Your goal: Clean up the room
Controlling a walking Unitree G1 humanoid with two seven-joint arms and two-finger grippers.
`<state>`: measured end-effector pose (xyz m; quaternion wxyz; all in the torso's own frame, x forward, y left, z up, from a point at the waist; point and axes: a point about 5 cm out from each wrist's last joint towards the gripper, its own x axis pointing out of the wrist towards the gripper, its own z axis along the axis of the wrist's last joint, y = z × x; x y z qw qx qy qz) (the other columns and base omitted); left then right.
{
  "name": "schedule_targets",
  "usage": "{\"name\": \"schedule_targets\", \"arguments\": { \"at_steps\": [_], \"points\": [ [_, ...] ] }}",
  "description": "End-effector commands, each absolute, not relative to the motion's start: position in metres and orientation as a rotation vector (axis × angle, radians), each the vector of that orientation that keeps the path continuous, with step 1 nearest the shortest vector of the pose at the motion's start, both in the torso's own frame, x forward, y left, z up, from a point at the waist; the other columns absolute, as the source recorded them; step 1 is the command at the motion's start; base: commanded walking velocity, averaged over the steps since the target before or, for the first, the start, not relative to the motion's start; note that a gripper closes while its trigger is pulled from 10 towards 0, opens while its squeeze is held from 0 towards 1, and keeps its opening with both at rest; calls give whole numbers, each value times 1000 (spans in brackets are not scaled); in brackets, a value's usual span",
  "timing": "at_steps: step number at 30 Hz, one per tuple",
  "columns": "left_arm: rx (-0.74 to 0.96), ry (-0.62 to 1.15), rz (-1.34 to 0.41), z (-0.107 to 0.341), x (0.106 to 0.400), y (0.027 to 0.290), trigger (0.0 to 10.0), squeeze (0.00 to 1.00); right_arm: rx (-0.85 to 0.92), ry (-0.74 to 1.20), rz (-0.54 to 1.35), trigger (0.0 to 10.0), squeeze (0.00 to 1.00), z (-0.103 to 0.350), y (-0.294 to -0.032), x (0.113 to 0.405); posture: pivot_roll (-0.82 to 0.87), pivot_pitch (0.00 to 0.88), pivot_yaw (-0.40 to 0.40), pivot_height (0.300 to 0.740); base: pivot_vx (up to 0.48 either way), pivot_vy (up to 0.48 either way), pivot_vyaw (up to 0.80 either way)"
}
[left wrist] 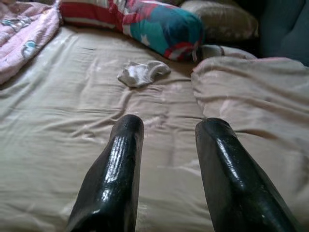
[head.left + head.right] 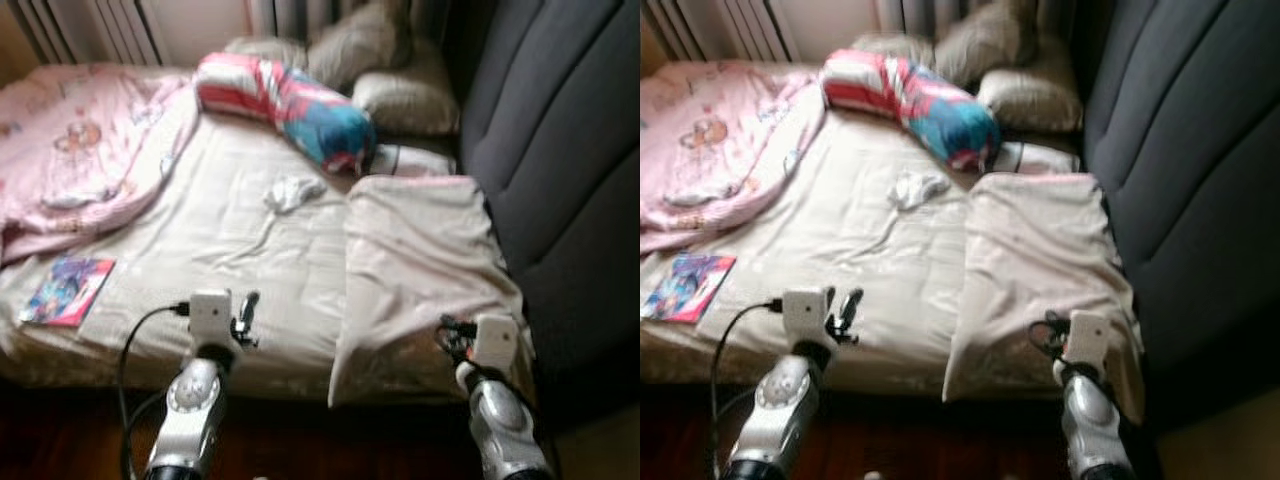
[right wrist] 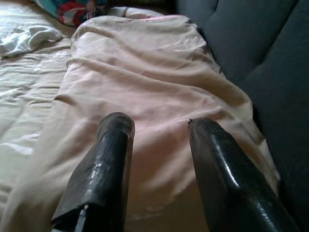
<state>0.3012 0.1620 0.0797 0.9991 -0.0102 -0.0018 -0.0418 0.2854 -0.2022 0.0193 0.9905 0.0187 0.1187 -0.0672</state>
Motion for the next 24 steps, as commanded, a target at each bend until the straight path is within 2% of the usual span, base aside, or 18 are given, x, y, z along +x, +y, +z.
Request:
{"name": "schedule_targets", "arguments": {
  "at_steps": [1, 14, 18, 22, 24],
  "points": [
    [9, 45, -48, 70, 297, 179, 10000, 0, 55, 263, -119, 10000, 0, 13, -193, 283, -45, 147, -28, 740, 0, 480, 0],
    [52, 171, -14, 45, 297, 201, 10000, 0, 74, 431, -150, 10000, 0, -18, -198, 262, -40, 146, -20, 740, 0, 480, 0],
    [72, 319, 0, 20, 290, 212, 10000, 0, 101, 563, -203, 10000, 0, -38, -204, 243, -40, 139, -12, 740, 0, 480, 0],
    [97, 544, 5, -14, 267, 222, 10000, 0, 85, 738, -205, 10000, 0, -62, -206, 211, -44, 131, -4, 740, 0, 480, 0],
    [102, 603, 2, -24, 257, 223, 10000, 0, 98, 798, -219, 10000, 0, -71, -206, 199, -46, 126, -2, 740, 0, 480, 0]
  ]
}}
